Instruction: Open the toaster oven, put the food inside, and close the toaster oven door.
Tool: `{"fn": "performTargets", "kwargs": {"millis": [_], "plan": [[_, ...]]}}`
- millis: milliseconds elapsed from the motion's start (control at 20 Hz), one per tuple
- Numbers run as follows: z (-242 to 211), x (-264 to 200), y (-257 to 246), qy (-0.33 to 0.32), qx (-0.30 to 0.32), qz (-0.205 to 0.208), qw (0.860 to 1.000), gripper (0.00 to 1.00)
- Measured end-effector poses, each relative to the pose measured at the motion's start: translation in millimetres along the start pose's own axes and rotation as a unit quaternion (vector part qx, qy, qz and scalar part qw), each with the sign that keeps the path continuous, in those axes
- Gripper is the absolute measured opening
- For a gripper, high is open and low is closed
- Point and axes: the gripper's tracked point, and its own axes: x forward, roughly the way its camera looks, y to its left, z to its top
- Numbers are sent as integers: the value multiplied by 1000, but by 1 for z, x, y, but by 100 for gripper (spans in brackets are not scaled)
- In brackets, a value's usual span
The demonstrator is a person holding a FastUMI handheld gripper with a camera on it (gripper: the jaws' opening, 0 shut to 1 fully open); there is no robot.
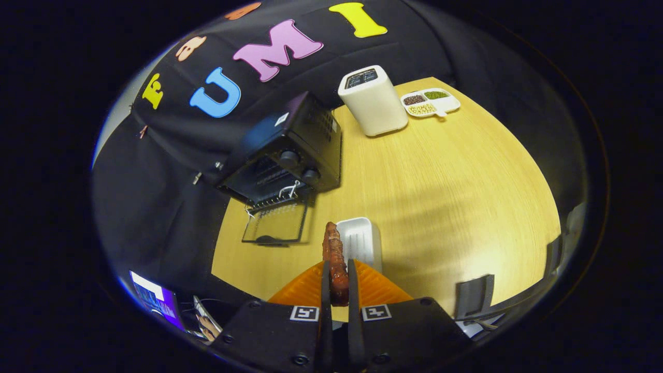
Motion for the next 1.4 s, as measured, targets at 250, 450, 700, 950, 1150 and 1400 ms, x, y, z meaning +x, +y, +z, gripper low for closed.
{"fn": "performTargets", "kwargs": {"millis": [250, 450, 700, 950, 1150, 1400], "plan": [[-7, 30, 89, -47, 41, 9, 998, 15], [-5, 70, 149, -91, 62, 15, 994, 15], [14, 127, 191, -145, 71, 19, 987, 15], [37, 174, 202, -185, 55, 26, 981, 15], [43, 205, 202, -210, 67, 36, 975, 15], [54, 241, 202, -231, 70, 44, 969, 15]]}}
